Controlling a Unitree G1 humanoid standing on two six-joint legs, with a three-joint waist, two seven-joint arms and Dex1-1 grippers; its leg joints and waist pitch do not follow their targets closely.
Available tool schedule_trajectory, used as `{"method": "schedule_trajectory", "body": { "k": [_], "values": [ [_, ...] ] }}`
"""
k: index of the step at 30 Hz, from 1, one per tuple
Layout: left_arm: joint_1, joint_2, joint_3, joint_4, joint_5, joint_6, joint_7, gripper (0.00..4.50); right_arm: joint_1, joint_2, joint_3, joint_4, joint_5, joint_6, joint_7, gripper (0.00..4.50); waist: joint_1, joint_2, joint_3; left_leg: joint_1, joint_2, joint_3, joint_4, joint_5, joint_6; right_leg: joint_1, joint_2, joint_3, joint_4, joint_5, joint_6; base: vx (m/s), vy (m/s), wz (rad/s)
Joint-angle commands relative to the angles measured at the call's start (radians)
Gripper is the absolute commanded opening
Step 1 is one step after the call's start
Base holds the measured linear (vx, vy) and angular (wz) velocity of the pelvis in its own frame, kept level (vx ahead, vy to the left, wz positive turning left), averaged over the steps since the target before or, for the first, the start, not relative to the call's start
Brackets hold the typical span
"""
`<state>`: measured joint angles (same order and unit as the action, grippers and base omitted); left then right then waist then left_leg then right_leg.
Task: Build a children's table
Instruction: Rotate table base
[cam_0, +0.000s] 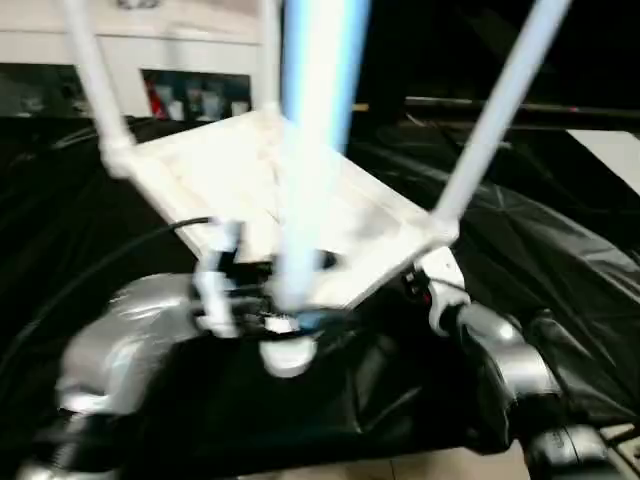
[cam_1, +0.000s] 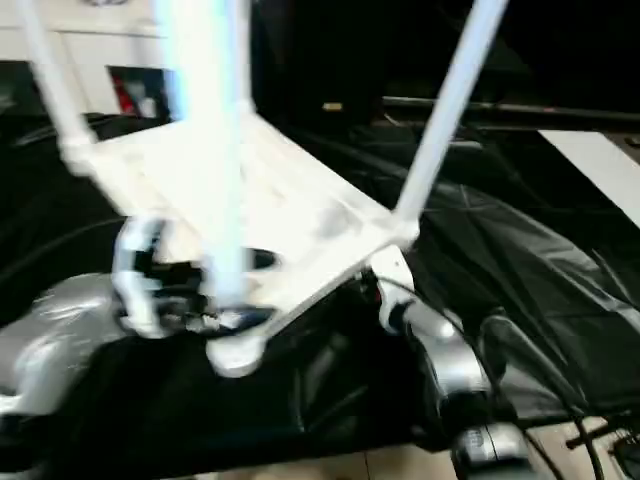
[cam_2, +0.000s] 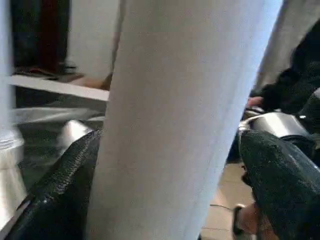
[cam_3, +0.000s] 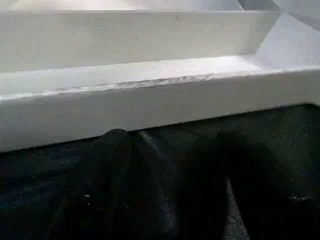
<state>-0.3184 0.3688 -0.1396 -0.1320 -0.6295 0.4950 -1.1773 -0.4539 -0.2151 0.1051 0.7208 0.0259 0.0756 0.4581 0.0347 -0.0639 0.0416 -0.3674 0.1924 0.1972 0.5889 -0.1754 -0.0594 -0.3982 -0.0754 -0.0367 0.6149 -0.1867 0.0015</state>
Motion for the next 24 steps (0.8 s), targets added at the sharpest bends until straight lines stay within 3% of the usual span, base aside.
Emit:
{"method": "schedule_trajectory", "body": {
  "k": [1, 10, 11, 13, 14, 15, 17, 18, 20, 24],
  "values": [
    [-0.029, -0.037, -0.084, -0.046, -0.001, 0.001, -0.04, 4.43, -0.032, 0.024, 0.023, 0.054, -0.016, -0.022, -0.003, 3.12, 0.004, 0.013, -0.053, 0.011, 0.03, -0.017, -0.072, -0.27, -0.043, 0.039, -0.049, 0.035, -0.071, -0.227, -0.179, 0.0, 0.0, 0.0],
    [-0.101, -0.162, -0.204, 0.046, 0.094, -0.082, -0.019, 4.43, -0.094, 0.084, 0.038, 0.143, -0.036, -0.086, 0.008, 3.12, -0.012, 0.014, -0.054, 0.007, 0.032, -0.021, -0.072, -0.302, -0.038, 0.04, -0.05, 0.034, -0.08, -0.279, -0.172, 0.0, 0.0, 0.0],
    [-0.131, -0.18, -0.22, 0.118, 0.187, -0.147, 0.048, 4.43, -0.114, 0.085, 0.038, 0.174, -0.05, -0.103, -0.021, 3.12, -0.015, 0.014, -0.054, 0.011, 0.033, -0.02, -0.07, -0.311, -0.035, 0.036, -0.05, 0.033, -0.08, -0.273, -0.178, 0.0, 0.0, 0.0],
    [-0.148, -0.185, -0.222, 0.163, 0.246, -0.191, 0.1, 4.43, -0.123, 0.083, 0.035, 0.188, -0.054, -0.11, -0.037, 3.12, -0.017, 0.012, -0.053, 0.009, 0.031, -0.021, -0.07, -0.309, -0.028, 0.037, -0.049, 0.033, -0.084, -0.277, -0.173, 0.0, 0.0, 0.0],
    [-0.179, -0.187, -0.219, 0.238, 0.331, -0.222, 0.197, 4.43, -0.137, 0.078, 0.026, 0.21, -0.06, -0.123, -0.062, 3.12, -0.018, 0.012, -0.055, 0.008, 0.032, -0.021, -0.069, -0.301, -0.029, 0.04, -0.051, 0.033, -0.08, -0.274, -0.172, 0.0, 0.0, 0.0],
    [-0.185, -0.187, -0.218, 0.251, 0.346, -0.227, 0.216, 4.43, -0.139, 0.077, 0.024, 0.214, -0.06, -0.126, -0.066, 3.12, -0.023, 0.013, -0.054, 0.009, 0.031, -0.021, -0.068, -0.309, -0.026, 0.036, -0.047, 0.032, -0.083, -0.284, -0.168, 0.0, 0.0, 0.0],
    [-0.202, -0.175, -0.208, 0.294, 0.387, -0.262, 0.26, 4.43, -0.144, 0.069, 0.014, 0.217, -0.059, -0.126, -0.085, 3.12, -0.019, 0.012, -0.055, 0.01, 0.032, -0.022, -0.067, -0.306, -0.023, 0.037, -0.051, 0.032, -0.083, -0.292, -0.169, 0.0, 0.0, 0.0],
    [-0.215, -0.141, -0.188, 0.342, 0.427, -0.308, 0.283, 4.43, -0.149, 0.055, -0.008, 0.222, -0.061, -0.127, -0.107, 3.12, -0.018, 0.006, -0.054, 0.009, 0.032, -0.021, -0.067, -0.304, -0.019, 0.035, -0.05, 0.031, -0.084, -0.295, -0.167, 0.0, 0.0, 0.0],
    [-0.213, -0.099, -0.172, 0.358, 0.44, -0.32, 0.278, 4.43, -0.145, 0.04, -0.024, 0.219, -0.059, -0.126, -0.113, 3.12, -0.015, 0.011, -0.057, 0.008, 0.032, -0.022, -0.068, -0.285, -0.018, 0.037, -0.051, 0.031, -0.079, -0.272, -0.169, 0.0, 0.0, 0.0],
    [-0.19, -0.033, -0.158, 0.357, 0.441, -0.317, 0.232, 4.43, -0.129, 0.022, -0.037, 0.217, -0.054, -0.131, -0.116, 3.12, -0.011, 0.01, -0.058, 0.011, 0.031, -0.018, -0.065, -0.253, -0.012, 0.035, -0.049, 0.03, -0.07, -0.203, -0.194, 0.0, 0.0, 0.0]
  ]
}}
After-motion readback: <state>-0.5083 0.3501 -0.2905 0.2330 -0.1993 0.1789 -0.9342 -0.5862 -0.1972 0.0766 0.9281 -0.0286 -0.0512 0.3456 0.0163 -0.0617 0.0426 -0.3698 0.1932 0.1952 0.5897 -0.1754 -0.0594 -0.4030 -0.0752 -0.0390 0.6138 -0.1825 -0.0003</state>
